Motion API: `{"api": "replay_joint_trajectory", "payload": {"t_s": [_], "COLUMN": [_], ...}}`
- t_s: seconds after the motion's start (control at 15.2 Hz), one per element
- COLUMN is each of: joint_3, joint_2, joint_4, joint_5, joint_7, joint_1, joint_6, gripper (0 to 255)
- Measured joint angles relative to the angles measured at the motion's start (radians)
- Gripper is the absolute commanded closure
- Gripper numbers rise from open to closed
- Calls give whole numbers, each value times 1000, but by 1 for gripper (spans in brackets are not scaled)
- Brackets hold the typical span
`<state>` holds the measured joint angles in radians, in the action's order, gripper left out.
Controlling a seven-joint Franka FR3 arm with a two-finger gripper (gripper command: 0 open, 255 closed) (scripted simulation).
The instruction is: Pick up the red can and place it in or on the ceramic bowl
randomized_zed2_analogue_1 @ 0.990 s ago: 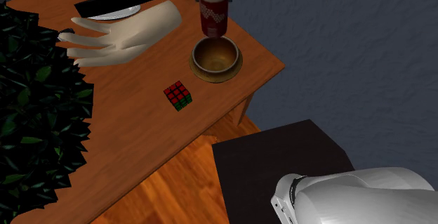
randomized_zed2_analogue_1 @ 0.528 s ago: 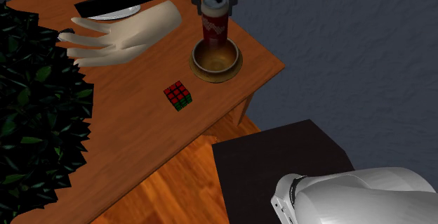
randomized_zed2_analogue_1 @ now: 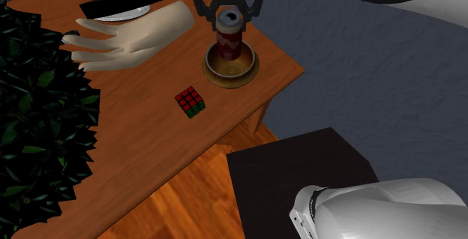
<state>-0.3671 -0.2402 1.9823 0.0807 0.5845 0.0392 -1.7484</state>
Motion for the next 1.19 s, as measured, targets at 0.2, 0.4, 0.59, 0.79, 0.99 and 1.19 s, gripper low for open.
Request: {"api": "replay_joint_trajectory", "payload": {"t_s": [0.2,0.4,0.59,0.79,0.99,1.19], "joint_3": [-1,0,0,0,0,2], "joint_2": [-4,-6,-6,-6,-6,-3], "joint_4": [30,36,36,36,36,-41], "joint_5": [2,3,3,3,3,0], "joint_7": [0,-2,-2,-2,-2,0], "joint_1": [-1,-1,-1,-1,-1,1], "joint_6": [-26,-30,-31,-31,-31,42], "gripper": [255,255,0,0,0,0]}}
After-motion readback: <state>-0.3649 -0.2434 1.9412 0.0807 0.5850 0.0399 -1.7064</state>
